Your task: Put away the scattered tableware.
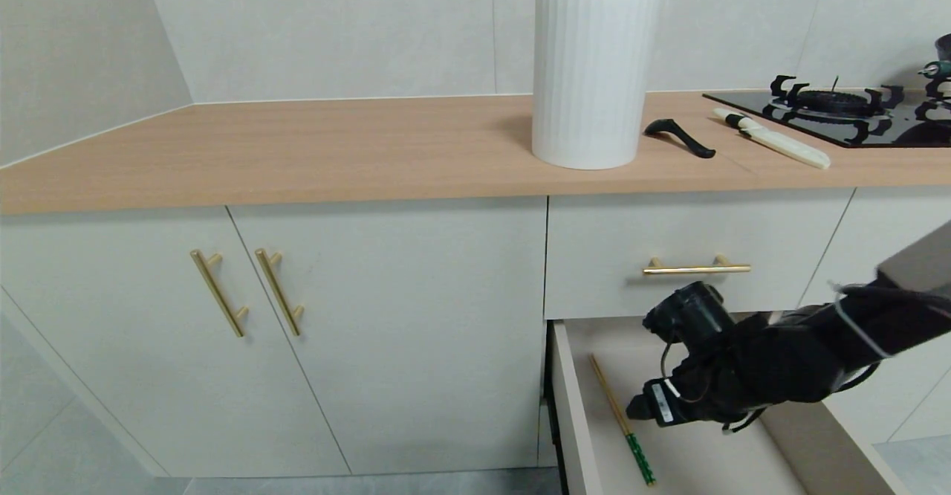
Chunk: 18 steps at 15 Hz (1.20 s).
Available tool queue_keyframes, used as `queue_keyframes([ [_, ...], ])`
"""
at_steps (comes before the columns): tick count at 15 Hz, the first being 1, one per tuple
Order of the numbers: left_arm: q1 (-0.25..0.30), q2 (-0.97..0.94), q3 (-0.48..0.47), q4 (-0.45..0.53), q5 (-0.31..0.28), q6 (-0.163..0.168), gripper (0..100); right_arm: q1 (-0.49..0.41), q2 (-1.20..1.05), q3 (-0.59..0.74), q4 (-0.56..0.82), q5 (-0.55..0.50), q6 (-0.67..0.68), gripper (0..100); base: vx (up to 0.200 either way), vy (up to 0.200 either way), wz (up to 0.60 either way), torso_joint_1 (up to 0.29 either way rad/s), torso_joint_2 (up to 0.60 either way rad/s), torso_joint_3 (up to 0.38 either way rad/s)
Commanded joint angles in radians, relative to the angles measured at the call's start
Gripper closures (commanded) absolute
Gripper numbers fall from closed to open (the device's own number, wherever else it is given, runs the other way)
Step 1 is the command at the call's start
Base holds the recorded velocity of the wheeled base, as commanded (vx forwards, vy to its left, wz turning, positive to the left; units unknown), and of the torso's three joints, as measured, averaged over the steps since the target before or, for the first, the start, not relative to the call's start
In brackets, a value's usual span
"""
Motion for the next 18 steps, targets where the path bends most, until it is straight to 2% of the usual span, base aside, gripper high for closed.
queue_keyframes([
  [1, 0.0, 0.001, 0.0, 0.0, 0.0, 0.0, 0, -0.086, -0.365, 0.116, 0.014, 0.033, 0.002, 0, 0.0, 0.0, 0.0, 0.0, 0.0, 0.0],
  [2, 0.0, 0.001, 0.0, 0.0, 0.0, 0.0, 0, -0.121, -0.449, 0.131, 0.041, 0.068, -0.005, 0, 0.0, 0.0, 0.0, 0.0, 0.0, 0.0],
  [4, 0.0, 0.001, 0.0, 0.0, 0.0, 0.0, 0, -0.137, -0.559, 0.129, 0.112, 0.07, -0.019, 0, 0.0, 0.0, 0.0, 0.0, 0.0, 0.0],
  [9, 0.0, 0.001, 0.0, 0.0, 0.0, 0.0, 0, -0.23, -0.622, 0.169, 0.107, 0.071, -0.159, 0, 0.0, 0.0, 0.0, 0.0, 0.0, 0.0],
  [14, 0.0, 0.001, 0.0, 0.0, 0.0, 0.0, 0, -0.229, -0.622, 0.183, 0.106, 0.071, -0.183, 0, 0.0, 0.0, 0.0, 0.0, 0.0, 0.0],
  [18, 0.0, 0.001, 0.0, 0.0, 0.0, 0.0, 0, -0.229, -0.622, 0.189, 0.106, 0.071, -0.191, 0, 0.0, 0.0, 0.0, 0.046, -0.24, -0.229],
])
